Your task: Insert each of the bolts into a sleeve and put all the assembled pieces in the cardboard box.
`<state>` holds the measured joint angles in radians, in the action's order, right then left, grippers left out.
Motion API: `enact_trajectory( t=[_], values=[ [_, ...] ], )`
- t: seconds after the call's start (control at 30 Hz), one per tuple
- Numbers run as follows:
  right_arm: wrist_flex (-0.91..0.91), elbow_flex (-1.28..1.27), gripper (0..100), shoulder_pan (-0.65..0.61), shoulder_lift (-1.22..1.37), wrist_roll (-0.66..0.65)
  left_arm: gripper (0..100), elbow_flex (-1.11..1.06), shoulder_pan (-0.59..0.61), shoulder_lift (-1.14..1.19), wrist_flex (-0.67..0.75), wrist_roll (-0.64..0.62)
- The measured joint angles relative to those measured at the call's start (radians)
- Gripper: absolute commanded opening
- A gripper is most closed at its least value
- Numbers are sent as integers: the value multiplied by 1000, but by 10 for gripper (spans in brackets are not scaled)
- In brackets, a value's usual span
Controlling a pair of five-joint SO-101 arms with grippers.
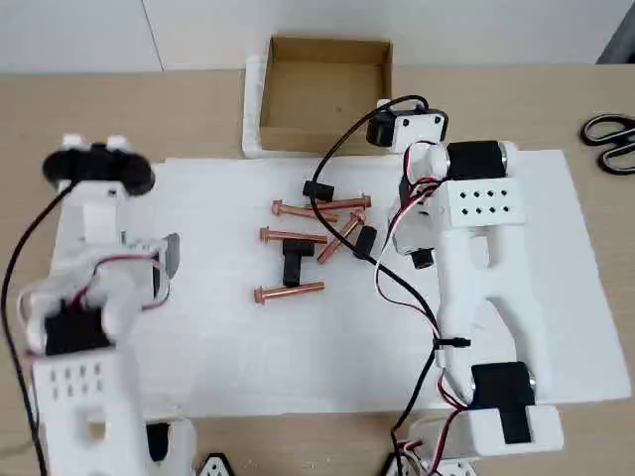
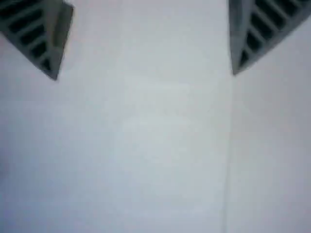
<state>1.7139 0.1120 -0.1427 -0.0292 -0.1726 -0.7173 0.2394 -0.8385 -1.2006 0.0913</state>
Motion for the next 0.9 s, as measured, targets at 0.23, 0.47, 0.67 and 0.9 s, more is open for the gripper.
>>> enact_trajectory(
  t=[0.23, 0.47, 0.67, 0.9],
  values=[
    [0, 0, 3, 0, 0, 0, 219, 184, -110, 374, -11, 0],
    [0, 0, 3, 32, 0, 0, 219, 275, -193, 423, -98, -189],
    [0, 0, 3, 72, 0, 0, 220, 241, -241, 427, -140, -249],
    [0, 0, 3, 72, 0, 0, 220, 192, -407, 427, -140, -654]
  ],
)
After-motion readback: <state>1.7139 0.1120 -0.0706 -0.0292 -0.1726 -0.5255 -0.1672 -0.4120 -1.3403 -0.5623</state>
